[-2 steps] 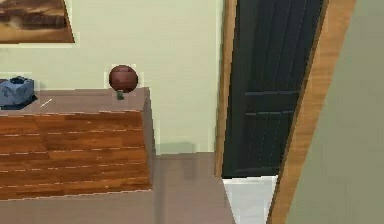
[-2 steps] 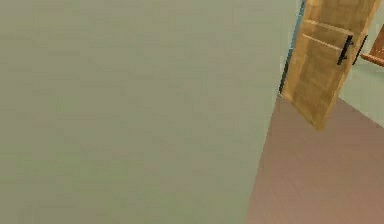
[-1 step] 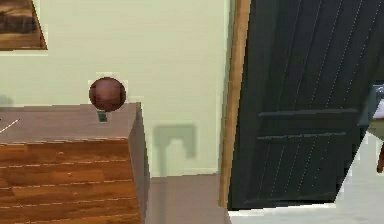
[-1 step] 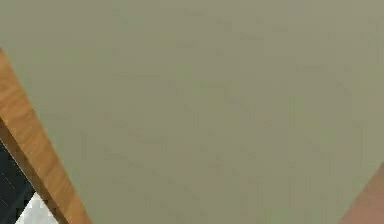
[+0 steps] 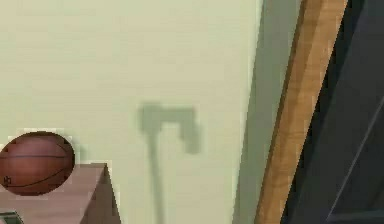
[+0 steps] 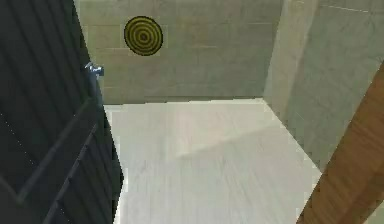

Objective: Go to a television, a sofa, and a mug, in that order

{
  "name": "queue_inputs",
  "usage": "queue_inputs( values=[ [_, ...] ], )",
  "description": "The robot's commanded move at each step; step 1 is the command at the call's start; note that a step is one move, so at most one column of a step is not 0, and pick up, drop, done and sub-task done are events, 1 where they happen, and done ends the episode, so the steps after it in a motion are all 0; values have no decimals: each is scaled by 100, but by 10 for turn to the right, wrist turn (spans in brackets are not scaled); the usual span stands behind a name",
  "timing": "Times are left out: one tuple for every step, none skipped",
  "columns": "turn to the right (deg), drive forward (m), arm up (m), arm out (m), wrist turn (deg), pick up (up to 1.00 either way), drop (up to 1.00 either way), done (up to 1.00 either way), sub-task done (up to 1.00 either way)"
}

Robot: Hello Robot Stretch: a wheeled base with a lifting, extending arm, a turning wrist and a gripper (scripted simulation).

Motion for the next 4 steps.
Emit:
queue_inputs(
  values=[
    [450,0,0,0,0,0,0,0,0],
    [360,0,0,0,0,0,0,0,0],
    [0,100,0,0,0,0,0,0,0],
    [60,0,0,0,0,0,0,0,0]
  ],
)
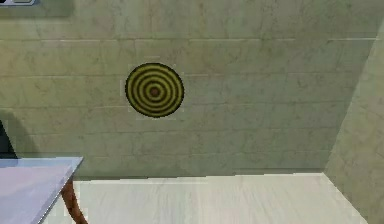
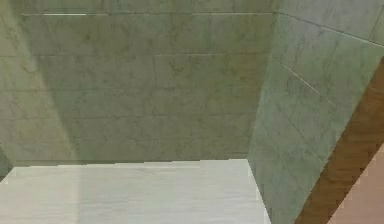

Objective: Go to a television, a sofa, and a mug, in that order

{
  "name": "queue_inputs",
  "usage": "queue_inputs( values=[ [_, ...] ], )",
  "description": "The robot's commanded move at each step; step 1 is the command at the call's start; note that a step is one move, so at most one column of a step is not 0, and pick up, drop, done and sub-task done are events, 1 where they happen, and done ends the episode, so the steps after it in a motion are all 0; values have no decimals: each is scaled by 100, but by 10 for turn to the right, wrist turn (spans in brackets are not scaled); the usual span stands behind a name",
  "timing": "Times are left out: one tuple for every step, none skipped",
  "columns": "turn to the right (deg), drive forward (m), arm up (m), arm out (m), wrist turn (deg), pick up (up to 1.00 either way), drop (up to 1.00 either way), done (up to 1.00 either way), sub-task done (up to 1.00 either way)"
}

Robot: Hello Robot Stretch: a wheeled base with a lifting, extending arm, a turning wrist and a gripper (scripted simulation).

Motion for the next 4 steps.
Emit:
queue_inputs(
  values=[
    [0,35,0,0,0,0,0,0,0],
    [-450,0,0,0,0,0,0,0,0],
    [-390,0,0,0,0,0,0,0,0],
    [0,0,0,0,0,0,0,100,0]
  ],
)
